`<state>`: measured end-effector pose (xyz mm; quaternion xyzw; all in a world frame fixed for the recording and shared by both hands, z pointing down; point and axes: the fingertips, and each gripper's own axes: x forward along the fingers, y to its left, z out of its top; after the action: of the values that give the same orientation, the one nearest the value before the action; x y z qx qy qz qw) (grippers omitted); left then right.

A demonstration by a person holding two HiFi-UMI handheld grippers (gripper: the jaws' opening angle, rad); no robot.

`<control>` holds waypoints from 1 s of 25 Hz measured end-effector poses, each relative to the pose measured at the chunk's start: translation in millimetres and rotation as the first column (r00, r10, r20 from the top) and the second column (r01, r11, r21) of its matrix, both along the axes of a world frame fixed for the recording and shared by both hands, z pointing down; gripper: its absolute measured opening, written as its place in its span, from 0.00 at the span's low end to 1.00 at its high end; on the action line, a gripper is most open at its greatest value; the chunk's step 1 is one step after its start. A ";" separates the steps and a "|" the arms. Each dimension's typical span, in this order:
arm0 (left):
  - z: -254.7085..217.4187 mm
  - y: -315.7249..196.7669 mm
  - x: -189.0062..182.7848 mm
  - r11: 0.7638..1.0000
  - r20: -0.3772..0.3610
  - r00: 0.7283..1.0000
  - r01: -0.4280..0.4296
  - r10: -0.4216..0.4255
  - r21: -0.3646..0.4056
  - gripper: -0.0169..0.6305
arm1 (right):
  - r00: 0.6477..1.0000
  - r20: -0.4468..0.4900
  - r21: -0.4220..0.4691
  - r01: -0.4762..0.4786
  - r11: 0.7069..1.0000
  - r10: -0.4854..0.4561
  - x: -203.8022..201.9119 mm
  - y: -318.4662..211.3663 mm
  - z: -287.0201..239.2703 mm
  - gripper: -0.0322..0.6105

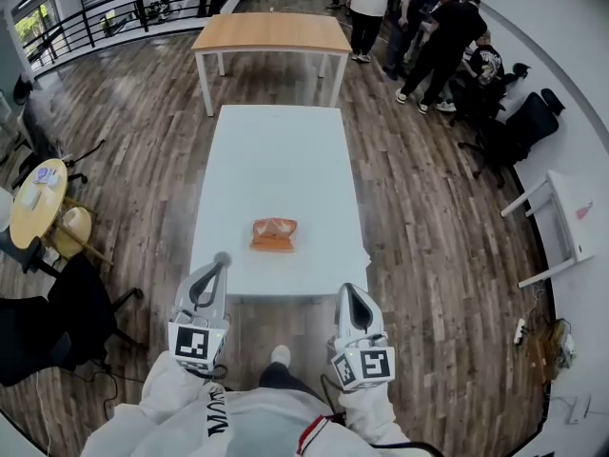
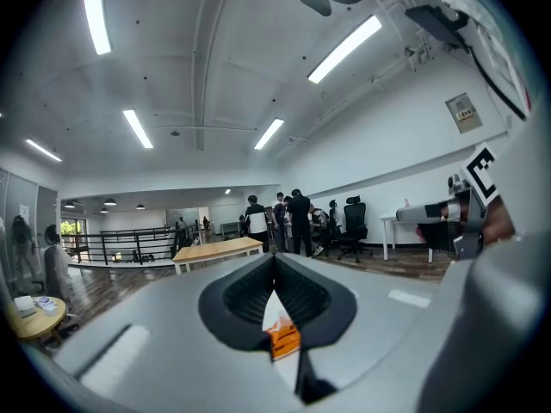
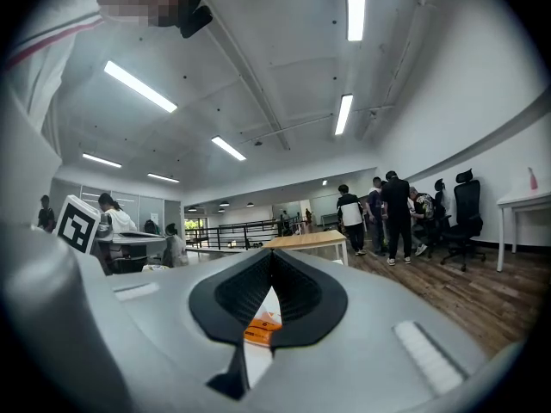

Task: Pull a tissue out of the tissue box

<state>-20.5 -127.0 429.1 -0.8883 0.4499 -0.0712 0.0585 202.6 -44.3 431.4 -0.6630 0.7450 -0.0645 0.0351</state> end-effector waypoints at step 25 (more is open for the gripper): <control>17.9 -36.0 11.6 0.997 0.009 0.999 0.053 -0.052 -0.048 0.03 | 0.996 0.004 -0.044 0.084 0.995 -0.084 6.2 -53.4 18.5 0.05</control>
<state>-8.8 -163.0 447.0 -0.8770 0.4711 -0.0870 0.0368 208.8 -97.7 449.8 -0.6316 0.7706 -0.0830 0.0183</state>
